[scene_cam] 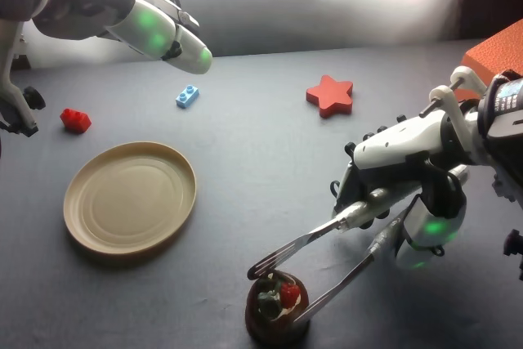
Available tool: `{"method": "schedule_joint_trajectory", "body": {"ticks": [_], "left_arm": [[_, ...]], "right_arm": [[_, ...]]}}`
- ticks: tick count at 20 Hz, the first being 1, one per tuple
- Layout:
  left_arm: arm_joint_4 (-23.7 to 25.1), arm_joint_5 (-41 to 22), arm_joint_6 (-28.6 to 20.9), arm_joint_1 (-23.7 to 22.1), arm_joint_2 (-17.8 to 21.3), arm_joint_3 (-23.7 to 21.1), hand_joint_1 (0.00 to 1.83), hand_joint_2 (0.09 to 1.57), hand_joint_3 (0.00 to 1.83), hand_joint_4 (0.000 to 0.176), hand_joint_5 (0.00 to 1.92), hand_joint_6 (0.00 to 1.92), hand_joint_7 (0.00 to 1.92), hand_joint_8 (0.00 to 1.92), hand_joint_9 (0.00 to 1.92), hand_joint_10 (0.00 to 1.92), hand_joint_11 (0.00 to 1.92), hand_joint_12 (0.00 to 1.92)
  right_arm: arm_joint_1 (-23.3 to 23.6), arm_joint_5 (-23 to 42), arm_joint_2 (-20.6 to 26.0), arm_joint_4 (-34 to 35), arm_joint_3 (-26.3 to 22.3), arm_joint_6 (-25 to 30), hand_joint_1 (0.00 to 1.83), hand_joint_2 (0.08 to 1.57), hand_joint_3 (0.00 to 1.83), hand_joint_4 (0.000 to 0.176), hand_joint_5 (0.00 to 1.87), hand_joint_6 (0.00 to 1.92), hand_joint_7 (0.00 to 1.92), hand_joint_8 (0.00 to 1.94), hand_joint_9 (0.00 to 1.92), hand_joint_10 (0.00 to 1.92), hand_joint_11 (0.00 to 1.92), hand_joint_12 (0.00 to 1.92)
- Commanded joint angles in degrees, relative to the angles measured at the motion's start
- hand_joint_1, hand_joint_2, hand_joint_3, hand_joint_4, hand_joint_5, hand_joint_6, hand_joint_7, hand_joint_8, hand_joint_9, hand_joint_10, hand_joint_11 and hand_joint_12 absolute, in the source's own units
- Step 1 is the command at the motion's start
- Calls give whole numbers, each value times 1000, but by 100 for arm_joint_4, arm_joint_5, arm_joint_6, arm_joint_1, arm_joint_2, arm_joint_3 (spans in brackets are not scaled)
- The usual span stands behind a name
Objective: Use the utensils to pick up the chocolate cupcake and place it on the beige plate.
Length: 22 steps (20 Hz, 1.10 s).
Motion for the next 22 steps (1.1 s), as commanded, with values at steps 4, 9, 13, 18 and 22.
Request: {"method": "schedule_joint_trajectory", "body": {"ticks": [4, 9, 13, 18, 22], "left_arm": [[-23, -485, -34, -80, 65, 29, 547, 1183, 1, 0, 143, 2, 134, 2, 146, 1, 0, 329], [-23, -482, -34, -81, 65, 29, 578, 1182, 1, 0, 148, 3, 123, 3, 139, 2, 0, 288], [-23, -482, -34, -81, 66, 28, 574, 1178, 0, 0, 153, 2, 137, 3, 159, 4, 0, 384], [-23, -482, -34, -81, 66, 28, 536, 1187, 1, 0, 142, 1, 123, 0, 123, 0, 0, 292], [-23, -479, -34, -81, 66, 28, 559, 1183, 0, 0, 143, 1, 124, 0, 131, 3, 0, 297]], "right_arm": [[56, 418, 26, -12, 11, 23, 1199, 1040, 2, 0, 641, 0, 733, 179, 476, 787, 112, 1414], [99, 421, 30, -18, 11, 22, 1197, 1013, 0, 0, 647, 2, 724, 179, 456, 824, 117, 1406], [98, 433, 30, -60, 11, 22, 1202, 1001, 0, 0, 639, 0, 723, 177, 472, 802, 139, 1360], [90, 455, 27, -168, 10, 22, 1188, 1000, 0, 0, 629, 1, 711, 174, 454, 794, 102, 1374], [-2, 487, 3, -185, 11, 22, 1194, 983, 0, 0, 623, 0, 701, 164, 457, 766, 106, 1344]]}}
